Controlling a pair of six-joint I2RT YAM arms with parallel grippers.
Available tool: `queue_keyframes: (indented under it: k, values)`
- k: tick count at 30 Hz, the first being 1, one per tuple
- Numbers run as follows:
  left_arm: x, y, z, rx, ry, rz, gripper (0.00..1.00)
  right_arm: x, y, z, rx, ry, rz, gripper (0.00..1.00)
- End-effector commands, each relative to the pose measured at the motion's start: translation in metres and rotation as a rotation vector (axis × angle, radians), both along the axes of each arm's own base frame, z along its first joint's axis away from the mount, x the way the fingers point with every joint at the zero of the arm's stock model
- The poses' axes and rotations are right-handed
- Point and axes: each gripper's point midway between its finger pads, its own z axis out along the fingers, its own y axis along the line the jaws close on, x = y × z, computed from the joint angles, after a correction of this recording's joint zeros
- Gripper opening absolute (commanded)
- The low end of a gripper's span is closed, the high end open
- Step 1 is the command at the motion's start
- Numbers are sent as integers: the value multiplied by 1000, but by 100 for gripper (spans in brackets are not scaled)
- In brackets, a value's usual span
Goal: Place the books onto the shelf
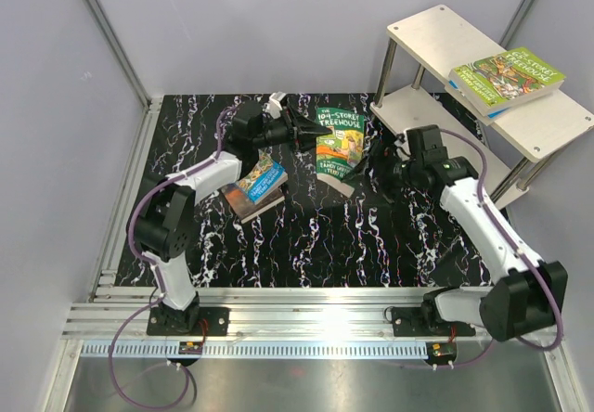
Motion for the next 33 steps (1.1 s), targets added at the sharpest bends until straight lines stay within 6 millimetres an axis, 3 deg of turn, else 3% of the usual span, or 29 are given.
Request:
queue_keyframes:
  k: [1, 2, 5, 8, 14, 21, 25, 33]
  values:
    - [-28, 12, 107, -312, -107, -36, 0, 12, 22, 91, 215, -275, 25, 100]
    - [-31, 15, 113, -332, -94, -35, 0, 12, 25, 113, 262, -352, 37, 100]
    - [-36, 18, 126, -334, -108, -31, 0, 6, 26, 151, 342, -465, 36, 100]
    - [-38, 21, 140, -356, -118, -27, 0, -1, 22, 178, 367, -544, 32, 100]
    - [-45, 24, 162, -384, -130, -33, 0, -8, 17, 203, 384, -614, 24, 100]
    - [-47, 29, 181, -407, -143, -37, 0, -18, 12, 206, 366, -627, 32, 100]
    - [-48, 27, 190, -390, -147, -62, 0, -25, 13, 219, 398, -653, 51, 100]
    - [-48, 32, 215, -384, -176, -87, 0, -52, 12, 272, 434, -784, 131, 100]
